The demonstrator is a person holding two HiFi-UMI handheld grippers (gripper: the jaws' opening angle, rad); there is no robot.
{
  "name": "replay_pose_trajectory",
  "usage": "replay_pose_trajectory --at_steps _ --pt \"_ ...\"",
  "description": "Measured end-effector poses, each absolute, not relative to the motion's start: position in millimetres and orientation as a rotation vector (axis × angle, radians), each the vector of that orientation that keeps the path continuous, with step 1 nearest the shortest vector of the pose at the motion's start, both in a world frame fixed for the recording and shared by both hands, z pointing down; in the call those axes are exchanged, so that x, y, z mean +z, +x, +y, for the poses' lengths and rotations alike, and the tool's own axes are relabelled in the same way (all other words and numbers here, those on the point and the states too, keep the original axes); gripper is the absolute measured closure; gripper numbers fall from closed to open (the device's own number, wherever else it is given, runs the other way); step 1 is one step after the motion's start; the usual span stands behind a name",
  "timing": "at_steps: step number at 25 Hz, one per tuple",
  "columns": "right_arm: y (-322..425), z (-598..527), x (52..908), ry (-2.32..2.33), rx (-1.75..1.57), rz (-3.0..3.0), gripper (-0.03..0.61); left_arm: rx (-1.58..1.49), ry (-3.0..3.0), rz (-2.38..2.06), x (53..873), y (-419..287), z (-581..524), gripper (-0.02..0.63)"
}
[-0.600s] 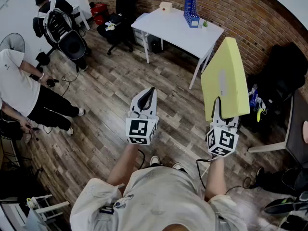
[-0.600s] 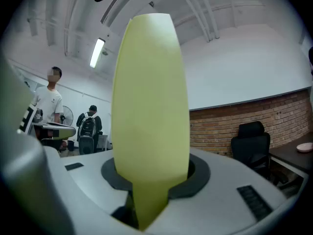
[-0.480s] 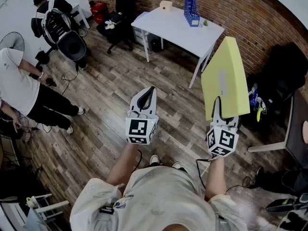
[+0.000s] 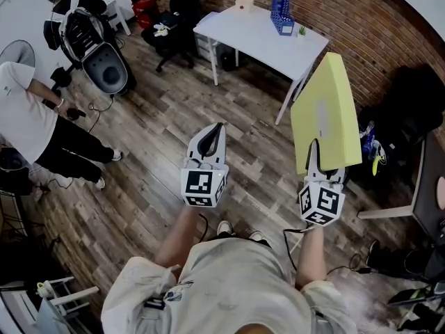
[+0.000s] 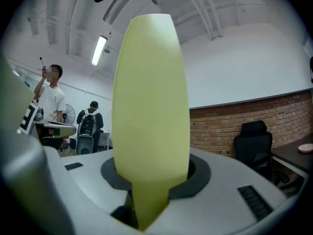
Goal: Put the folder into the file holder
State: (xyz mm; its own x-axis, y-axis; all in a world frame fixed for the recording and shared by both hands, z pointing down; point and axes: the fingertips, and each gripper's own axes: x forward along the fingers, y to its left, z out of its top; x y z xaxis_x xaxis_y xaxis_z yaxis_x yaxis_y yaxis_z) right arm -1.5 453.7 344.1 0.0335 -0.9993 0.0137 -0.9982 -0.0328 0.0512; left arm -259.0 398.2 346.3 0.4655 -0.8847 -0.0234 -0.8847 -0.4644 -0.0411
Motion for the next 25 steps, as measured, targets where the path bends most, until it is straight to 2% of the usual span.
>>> replay_pose_trajectory --at_steps 16,25 --pt "-61.6 448.4 352.9 2.247 -0.025 -2.120 0.420 -0.029 -2.634 1.606 362.0 -326.6 384.1 0.598" --pt "-61.8 444.8 351.4 2.251 -0.021 -2.091 0.420 -0.037 -2.665 1.580 364.5 -321.0 376.5 0.598"
